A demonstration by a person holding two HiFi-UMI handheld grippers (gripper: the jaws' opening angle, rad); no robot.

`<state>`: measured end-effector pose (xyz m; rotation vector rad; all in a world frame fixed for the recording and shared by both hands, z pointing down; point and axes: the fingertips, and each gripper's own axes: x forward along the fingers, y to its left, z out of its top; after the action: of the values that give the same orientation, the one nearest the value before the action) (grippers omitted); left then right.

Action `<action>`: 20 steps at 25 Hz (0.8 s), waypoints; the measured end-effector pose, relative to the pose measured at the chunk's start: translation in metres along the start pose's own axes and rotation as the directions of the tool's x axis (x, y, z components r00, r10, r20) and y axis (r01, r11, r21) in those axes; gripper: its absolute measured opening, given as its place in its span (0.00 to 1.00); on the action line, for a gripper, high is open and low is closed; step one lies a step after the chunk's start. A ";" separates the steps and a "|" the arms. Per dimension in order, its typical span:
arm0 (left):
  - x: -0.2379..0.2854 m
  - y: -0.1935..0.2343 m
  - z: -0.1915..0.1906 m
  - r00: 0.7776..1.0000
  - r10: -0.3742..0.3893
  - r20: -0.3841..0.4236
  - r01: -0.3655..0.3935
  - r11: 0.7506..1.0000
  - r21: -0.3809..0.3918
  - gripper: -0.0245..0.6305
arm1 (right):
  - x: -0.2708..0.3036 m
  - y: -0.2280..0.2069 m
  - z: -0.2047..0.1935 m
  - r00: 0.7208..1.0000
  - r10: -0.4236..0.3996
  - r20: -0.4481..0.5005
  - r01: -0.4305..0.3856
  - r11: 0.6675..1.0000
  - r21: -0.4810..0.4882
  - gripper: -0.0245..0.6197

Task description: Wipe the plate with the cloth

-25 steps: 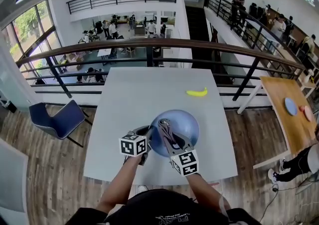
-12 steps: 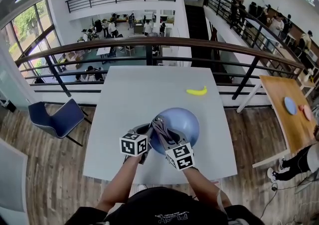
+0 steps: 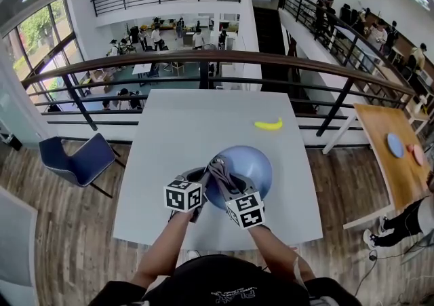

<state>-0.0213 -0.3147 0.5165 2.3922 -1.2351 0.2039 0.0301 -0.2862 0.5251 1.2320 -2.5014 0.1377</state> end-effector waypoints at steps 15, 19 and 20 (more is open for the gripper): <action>-0.002 -0.003 0.000 1.000 -0.018 0.000 0.018 1.000 0.002 0.08 | -0.014 -0.053 0.003 0.989 -0.148 0.023 0.148 0.989 0.002 0.22; -0.004 -0.004 0.001 1.000 -0.016 -0.001 0.016 1.000 0.010 0.09 | -0.021 -0.068 -0.001 0.982 -0.190 0.021 0.189 0.981 0.030 0.22; -0.004 -0.003 0.001 1.000 -0.017 -0.001 0.017 1.000 0.009 0.09 | -0.022 -0.073 -0.003 0.980 -0.200 0.019 0.199 0.979 0.034 0.22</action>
<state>-0.0210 -0.3105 0.5132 2.4092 -1.2154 0.2055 0.1007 -0.3138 0.5155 1.4967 -2.3848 0.1144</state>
